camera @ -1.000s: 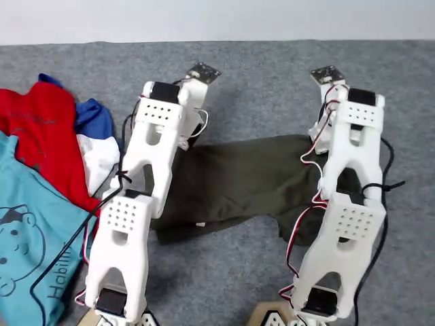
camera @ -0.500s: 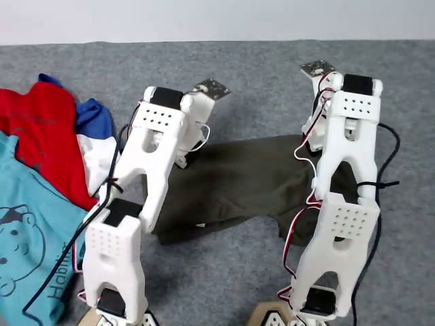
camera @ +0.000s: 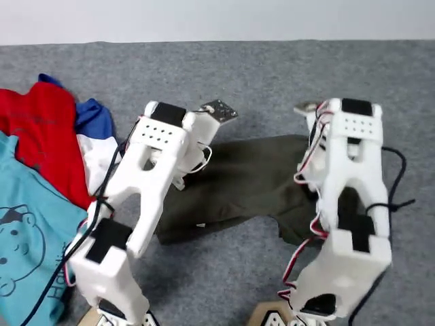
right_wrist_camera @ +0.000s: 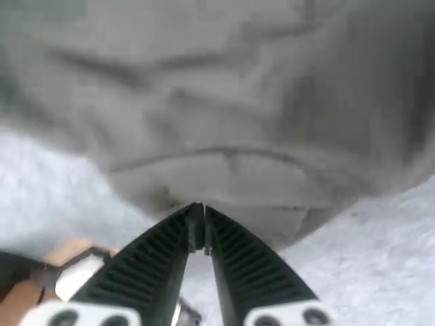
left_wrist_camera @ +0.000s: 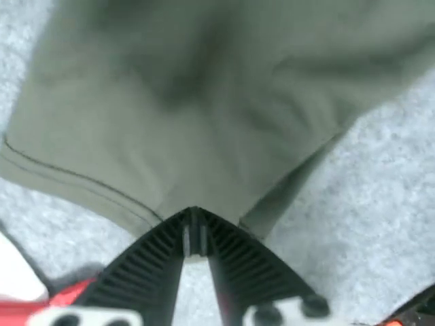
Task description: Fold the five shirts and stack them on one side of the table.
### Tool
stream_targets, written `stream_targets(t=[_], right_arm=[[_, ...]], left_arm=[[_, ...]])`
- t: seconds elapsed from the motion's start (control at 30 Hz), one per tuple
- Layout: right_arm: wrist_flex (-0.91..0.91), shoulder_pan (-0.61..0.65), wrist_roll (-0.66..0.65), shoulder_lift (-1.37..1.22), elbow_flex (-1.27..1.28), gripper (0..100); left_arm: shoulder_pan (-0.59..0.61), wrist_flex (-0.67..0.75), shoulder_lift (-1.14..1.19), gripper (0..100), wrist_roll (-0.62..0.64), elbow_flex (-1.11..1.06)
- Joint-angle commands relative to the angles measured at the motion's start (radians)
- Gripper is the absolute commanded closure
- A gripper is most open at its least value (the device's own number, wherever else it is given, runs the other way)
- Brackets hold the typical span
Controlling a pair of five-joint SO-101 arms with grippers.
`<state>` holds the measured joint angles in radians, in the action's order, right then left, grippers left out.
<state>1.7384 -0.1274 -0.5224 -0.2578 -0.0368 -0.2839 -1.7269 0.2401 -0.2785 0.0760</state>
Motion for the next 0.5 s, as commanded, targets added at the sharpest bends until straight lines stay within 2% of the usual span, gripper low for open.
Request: stream_targets(t=[0.0,0.17,0.3,0.4,0.47], right_arm=[[-0.091,-0.073,-0.025,0.133,0.172,98.9],[-0.229,-0.157,-0.051,0.168,0.379,98.7],[-0.229,-0.189,-0.049,0.216,0.411,95.4],[-0.219,-0.188,0.006,0.294,0.414,89.3],[-0.206,-0.186,0.037,0.332,0.42,89.2]], left_arm=[[0.029,-0.025,-0.135,100,-0.011,-0.03],[0.124,-0.025,-0.206,100,-0.011,-0.038],[0.199,-0.025,-0.21,100,-0.006,-0.038],[0.23,-0.023,-0.21,100,-0.006,-0.038],[0.242,-0.02,-0.209,100,-0.006,-0.038]])
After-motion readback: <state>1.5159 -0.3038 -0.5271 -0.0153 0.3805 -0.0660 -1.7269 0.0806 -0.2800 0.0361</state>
